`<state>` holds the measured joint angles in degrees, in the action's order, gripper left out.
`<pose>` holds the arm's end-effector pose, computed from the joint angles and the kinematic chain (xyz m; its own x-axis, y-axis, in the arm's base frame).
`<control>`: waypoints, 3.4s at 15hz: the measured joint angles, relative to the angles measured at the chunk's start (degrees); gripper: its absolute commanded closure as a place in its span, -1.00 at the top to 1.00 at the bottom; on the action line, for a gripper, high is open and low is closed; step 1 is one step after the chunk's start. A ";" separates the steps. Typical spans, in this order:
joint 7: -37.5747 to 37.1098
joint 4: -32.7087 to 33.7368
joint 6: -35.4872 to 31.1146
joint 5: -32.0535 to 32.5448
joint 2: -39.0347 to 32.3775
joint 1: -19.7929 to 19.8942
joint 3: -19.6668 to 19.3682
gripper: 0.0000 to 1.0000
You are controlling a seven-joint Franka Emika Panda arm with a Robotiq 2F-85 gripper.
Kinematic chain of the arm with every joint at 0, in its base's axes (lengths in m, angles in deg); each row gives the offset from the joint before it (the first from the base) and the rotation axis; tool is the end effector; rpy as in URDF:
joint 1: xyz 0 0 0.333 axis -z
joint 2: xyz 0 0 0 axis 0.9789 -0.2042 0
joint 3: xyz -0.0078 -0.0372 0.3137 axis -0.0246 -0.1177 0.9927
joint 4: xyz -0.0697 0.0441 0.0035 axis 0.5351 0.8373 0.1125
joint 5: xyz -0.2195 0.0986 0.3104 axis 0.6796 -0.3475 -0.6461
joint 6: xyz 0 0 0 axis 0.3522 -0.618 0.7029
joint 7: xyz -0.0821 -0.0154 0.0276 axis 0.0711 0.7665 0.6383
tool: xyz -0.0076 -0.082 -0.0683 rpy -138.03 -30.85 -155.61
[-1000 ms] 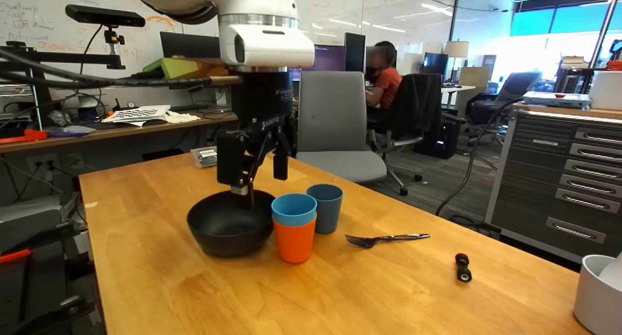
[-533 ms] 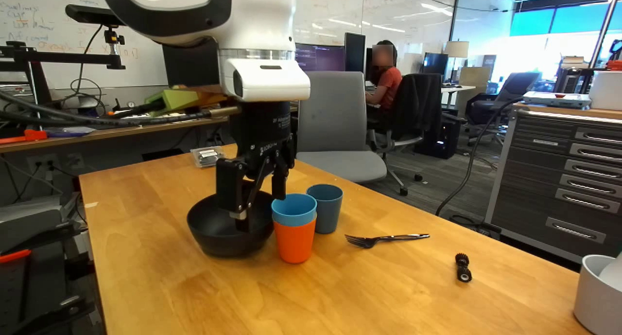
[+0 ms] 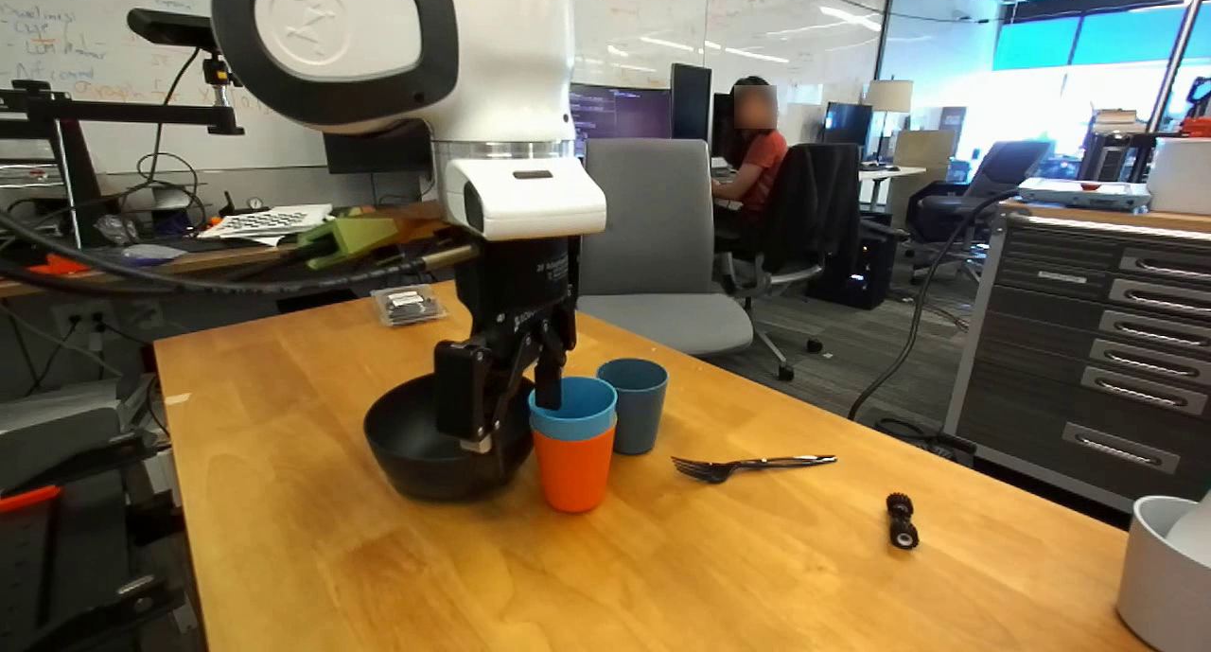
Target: Stack the three cups and put the in the bowl, then pick the fork and put it in the cups
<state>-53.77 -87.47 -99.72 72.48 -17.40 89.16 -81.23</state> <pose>0.4528 -0.1943 0.2343 0.4797 -0.8772 0.0214 -0.8774 -0.4798 -0.0024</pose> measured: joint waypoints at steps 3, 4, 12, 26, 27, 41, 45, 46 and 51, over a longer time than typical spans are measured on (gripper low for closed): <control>0.00 0.09 -1.31 -0.03 -1.37 -0.69 0.00 1.00; 0.00 0.13 -1.90 -0.07 -1.83 -0.91 0.00 1.00; -1.01 1.56 -5.19 -1.58 -5.14 -2.21 0.00 -0.16; -2.90 2.88 -6.59 -2.94 -6.18 -3.19 -0.33 -0.96; -2.90 2.88 -6.59 -2.94 -6.18 -3.19 -0.33 -0.96; -2.67 -1.55 -2.82 -2.39 4.84 -3.84 -0.34 -0.96; -2.69 -2.07 0.64 -2.35 9.81 -3.83 0.07 -0.96; -2.71 -1.92 1.74 -2.35 10.93 -3.83 0.31 -0.96; -2.77 0.83 4.47 -3.15 13.76 -3.83 1.82 -0.96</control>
<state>-56.54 -86.64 -95.25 69.33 -3.64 85.34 -79.41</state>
